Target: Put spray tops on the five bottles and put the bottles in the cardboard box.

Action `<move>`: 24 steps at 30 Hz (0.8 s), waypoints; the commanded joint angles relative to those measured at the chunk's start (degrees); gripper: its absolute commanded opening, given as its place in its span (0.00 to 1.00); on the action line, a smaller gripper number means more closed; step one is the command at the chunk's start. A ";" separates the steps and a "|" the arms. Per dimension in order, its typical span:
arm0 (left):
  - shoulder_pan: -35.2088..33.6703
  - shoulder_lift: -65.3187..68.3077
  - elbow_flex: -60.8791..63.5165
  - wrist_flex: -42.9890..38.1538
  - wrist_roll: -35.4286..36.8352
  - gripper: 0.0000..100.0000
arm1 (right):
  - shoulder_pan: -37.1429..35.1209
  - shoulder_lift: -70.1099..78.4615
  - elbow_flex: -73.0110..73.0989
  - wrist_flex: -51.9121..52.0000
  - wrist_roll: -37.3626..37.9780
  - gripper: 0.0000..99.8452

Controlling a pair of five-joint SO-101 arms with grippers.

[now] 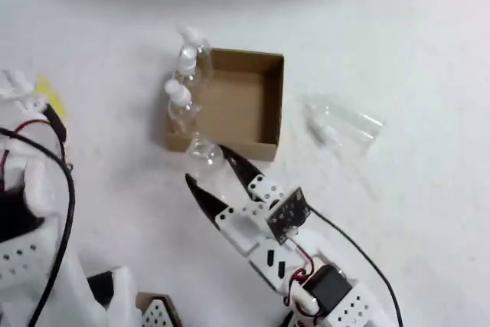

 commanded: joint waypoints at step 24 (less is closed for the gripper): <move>28.35 1.10 -29.89 -16.35 22.59 0.02 | -0.40 -0.48 0.53 2.24 -0.53 0.02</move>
